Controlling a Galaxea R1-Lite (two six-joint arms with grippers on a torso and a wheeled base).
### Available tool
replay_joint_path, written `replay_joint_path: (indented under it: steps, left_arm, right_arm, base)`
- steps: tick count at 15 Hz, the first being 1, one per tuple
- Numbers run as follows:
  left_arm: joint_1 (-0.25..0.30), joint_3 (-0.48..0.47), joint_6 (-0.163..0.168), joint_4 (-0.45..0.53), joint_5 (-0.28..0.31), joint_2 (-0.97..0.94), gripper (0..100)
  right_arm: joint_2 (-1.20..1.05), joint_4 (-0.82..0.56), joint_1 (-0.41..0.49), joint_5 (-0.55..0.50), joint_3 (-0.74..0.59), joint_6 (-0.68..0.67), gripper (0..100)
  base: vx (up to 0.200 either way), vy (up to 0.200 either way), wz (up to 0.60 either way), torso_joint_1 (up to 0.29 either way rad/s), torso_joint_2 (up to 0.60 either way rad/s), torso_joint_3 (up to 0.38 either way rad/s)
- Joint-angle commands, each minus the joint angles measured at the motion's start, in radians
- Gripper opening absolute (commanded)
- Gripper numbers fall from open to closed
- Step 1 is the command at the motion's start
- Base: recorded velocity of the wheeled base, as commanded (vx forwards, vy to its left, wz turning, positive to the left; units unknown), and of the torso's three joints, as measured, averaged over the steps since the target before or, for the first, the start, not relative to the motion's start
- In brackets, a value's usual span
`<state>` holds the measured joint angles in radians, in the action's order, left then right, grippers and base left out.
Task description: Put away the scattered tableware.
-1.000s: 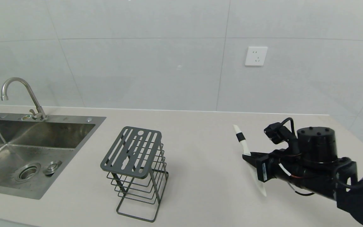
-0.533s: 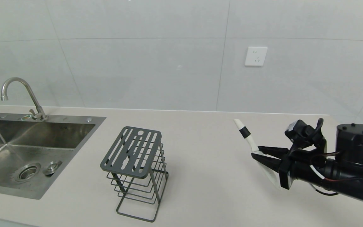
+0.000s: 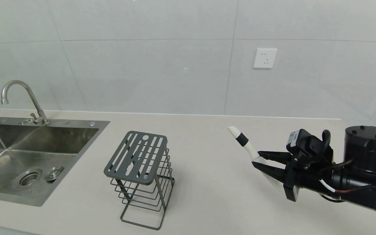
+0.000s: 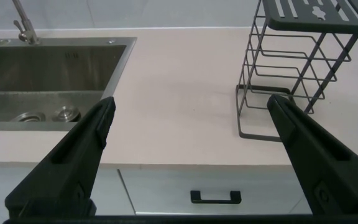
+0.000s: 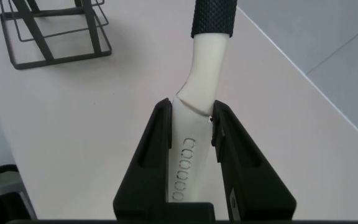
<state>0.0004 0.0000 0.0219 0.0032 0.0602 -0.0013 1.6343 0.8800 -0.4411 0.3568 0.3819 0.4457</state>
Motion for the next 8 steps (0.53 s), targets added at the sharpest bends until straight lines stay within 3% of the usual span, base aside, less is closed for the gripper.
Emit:
replay_joint_path:
  steps: [1,4,5,6,8]
  left_arm:
    - [0.001,0.000,-0.002,0.000,0.004,0.001,100]
    - [0.001,0.000,0.044,-0.012,0.033,0.001,100]
    - [0.001,-0.009,0.044,-0.098,0.032,0.001,100]
    - [0.006,-0.052,0.032,-0.275,0.044,0.010,100]
    - [0.010,-0.110,0.024,-0.298,0.133,0.041,100]
  right_arm:
    - [-0.007,0.001,-0.005,0.001,0.002,0.008,0]
    - [-0.022,0.002,-0.005,0.001,0.002,0.022,0]
    - [-0.028,0.002,-0.005,-0.002,-0.009,0.027,0]
    - [-0.034,0.002,-0.007,-0.002,-0.008,0.041,0]
    - [-0.034,0.002,-0.007,-0.004,0.014,0.044,0]
  base:
    - [0.000,0.000,0.00,0.000,0.00,0.000]
    - [0.000,0.000,0.00,0.000,0.00,0.000]
    - [0.000,0.000,0.00,0.000,0.00,0.000]
    - [0.000,0.000,0.00,0.000,0.00,0.000]
    - [0.000,0.000,0.00,0.000,0.00,0.000]
